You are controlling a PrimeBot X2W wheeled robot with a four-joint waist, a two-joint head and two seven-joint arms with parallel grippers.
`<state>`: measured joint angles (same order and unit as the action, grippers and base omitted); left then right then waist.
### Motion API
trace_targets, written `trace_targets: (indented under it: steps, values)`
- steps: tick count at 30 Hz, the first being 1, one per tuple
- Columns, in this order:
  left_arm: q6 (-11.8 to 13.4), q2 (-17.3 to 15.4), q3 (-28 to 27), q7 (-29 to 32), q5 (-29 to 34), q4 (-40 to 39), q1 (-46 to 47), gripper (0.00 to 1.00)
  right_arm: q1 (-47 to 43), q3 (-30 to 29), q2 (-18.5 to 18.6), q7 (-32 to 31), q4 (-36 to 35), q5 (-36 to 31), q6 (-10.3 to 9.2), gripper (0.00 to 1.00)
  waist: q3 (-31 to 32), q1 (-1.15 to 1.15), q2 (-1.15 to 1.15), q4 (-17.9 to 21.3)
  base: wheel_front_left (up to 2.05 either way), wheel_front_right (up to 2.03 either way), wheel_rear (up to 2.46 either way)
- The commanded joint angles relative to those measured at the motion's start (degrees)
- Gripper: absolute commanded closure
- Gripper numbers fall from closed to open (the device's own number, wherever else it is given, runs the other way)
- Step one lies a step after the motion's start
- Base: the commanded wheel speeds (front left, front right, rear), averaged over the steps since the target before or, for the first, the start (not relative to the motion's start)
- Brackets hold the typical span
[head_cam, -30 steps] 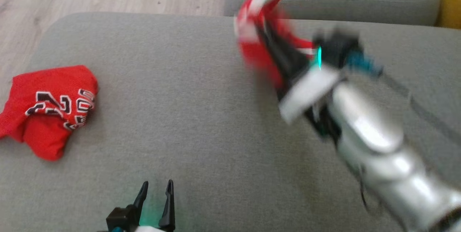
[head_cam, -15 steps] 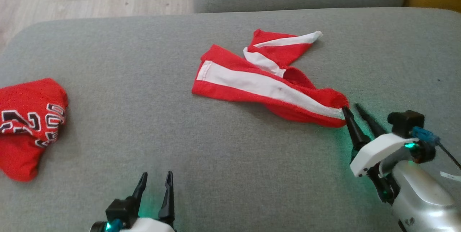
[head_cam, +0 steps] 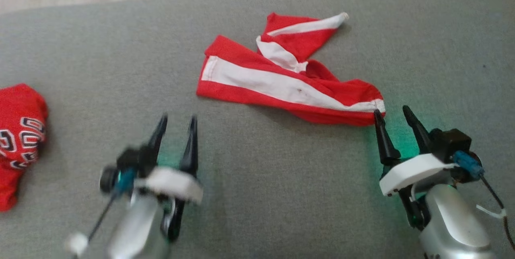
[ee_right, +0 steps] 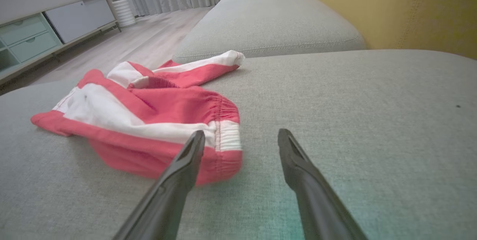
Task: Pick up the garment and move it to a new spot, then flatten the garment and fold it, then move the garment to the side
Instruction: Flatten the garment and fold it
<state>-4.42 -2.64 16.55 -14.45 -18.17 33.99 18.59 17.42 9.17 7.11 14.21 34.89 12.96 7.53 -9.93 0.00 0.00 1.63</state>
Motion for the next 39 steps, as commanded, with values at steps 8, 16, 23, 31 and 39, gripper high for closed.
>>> trace_targets:
  steps: [8, 16, 23, 31, 39]
  values:
    - [-1.9, -0.2, 1.5, 0.2, -5.0, 14.5, 18.5, 0.0, 1.7, 1.4, -2.5, 0.8, -5.9, -1.9, -0.04, 0.0, -5.4, 0.0, 0.0, 4.8, 0.0, 0.0, 0.0]
    - [-0.7, -0.4, 2.2, 0.4, -4.6, 26.2, 23.0, 0.0, 1.8, 1.5, -3.2, 0.8, -7.0, -1.7, -0.04, 0.0, -6.4, 0.0, 0.0, 6.6, 0.0, 0.0, 0.0]
    - [-1.8, -0.3, 3.0, -0.2, -6.0, 30.1, 22.6, 1.0, 0.9, 0.5, -3.4, 0.8, -6.6, -1.8, -0.04, 0.0, -4.6, 0.0, 0.0, 5.4, 0.0, 0.0, 0.0]
    - [0.2, -0.3, -0.1, -0.5, -5.7, 19.5, 12.8, 1.0, -3.0, -0.3, -3.6, 0.8, -5.6, -1.4, -0.04, 0.0, 1.7, 0.0, 0.0, 0.5, 0.0, 0.0, 0.0]
    - [3.3, -0.4, -3.5, -0.5, -3.9, 11.2, -0.7, 1.0, -6.6, 0.3, -4.1, 0.8, -5.5, -0.8, -0.04, 0.0, 6.3, 0.0, 0.0, -2.6, 0.0, 0.0, 0.0]
